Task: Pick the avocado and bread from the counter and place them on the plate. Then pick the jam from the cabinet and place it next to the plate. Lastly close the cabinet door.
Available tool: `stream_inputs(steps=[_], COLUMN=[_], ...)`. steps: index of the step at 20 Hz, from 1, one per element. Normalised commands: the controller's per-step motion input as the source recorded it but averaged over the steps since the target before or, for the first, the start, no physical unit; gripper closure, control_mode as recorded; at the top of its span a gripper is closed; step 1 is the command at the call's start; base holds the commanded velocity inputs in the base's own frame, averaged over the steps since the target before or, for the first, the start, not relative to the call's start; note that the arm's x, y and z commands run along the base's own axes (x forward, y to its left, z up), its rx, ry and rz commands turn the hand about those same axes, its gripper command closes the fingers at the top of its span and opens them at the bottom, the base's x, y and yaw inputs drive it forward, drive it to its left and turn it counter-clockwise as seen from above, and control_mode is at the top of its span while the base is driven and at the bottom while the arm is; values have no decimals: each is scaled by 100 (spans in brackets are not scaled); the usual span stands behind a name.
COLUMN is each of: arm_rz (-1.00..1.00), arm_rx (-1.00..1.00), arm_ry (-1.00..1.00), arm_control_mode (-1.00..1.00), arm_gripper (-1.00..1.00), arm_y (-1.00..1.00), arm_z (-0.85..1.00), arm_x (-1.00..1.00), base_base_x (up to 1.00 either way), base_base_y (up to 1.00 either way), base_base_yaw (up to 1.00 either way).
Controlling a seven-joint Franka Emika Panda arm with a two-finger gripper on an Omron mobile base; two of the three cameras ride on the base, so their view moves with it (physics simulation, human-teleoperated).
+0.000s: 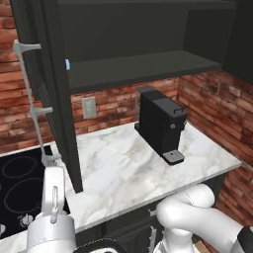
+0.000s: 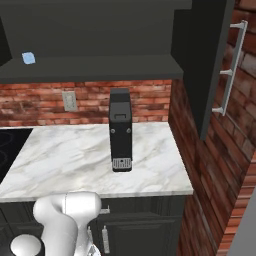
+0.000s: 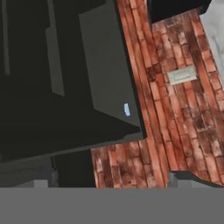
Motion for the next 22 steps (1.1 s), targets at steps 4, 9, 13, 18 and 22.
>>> stream_inputs(steps=[4,9,13,18,22], arm_rz=[-12,-16,-15,-12,-5], arm_rx=[0,0,2,7,14], arm_ry=[-9,-11,-11,-6,-1], arm_control_mode=[-100,-100,-100,-100,-100], arm_gripper=[-100,-100,-100,-100,-100], arm_y=[-57,-75,-79,-90,-100], arm_z=[13,23,36,35,23], arm_x=[0,0,3,18,39], base_base_x=[0,0,0,0,0], base_base_y=[0,0,0,0,0], base_base_yaw=[0,0,0,0,0])
